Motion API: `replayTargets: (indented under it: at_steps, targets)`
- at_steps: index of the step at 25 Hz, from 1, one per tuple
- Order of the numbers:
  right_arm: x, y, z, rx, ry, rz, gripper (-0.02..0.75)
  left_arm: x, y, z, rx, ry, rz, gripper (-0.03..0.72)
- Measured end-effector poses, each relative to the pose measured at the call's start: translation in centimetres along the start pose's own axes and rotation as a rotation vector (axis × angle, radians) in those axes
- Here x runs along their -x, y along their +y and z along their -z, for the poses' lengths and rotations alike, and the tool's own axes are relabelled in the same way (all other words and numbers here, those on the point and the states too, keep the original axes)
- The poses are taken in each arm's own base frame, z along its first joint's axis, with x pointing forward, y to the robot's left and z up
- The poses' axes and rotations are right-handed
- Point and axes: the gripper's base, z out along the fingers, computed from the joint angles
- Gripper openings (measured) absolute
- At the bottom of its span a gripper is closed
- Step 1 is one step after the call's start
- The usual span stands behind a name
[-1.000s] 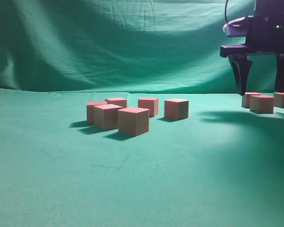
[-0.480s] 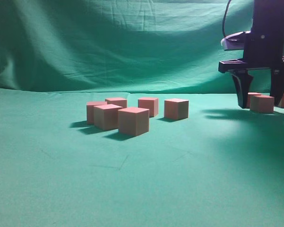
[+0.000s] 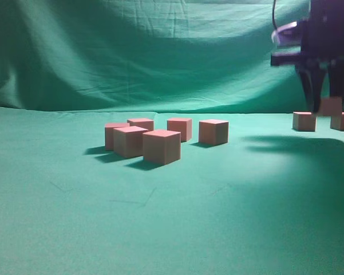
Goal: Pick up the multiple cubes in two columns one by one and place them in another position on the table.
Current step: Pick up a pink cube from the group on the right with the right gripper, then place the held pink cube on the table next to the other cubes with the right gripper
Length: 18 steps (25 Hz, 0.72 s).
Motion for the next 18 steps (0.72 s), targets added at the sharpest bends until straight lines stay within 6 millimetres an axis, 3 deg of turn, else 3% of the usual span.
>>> replayTargets:
  at_steps: [6, 11, 14, 18]
  targets:
    - [-1.2, 2.1, 7.5, 0.041, -0.088, 0.036, 0.262, 0.0, 0.0, 0.0, 0.000, 0.000, 0.000, 0.000]
    - [-4.4, 5.2, 13.6, 0.123, -0.190, 0.109, 0.262, 0.0, 0.0, 0.0, 0.000, 0.000, 0.000, 0.000]
    - [-7.0, 7.5, 15.2, 0.147, -0.202, 0.184, 0.262, 0.0, 0.0, 0.0, 0.000, 0.000, 0.000, 0.000]
    - [-10.8, 10.9, 14.4, 0.162, -0.126, 0.280, 0.262, 0.0, 0.0, 0.0, 0.000, 0.000, 0.000, 0.000]
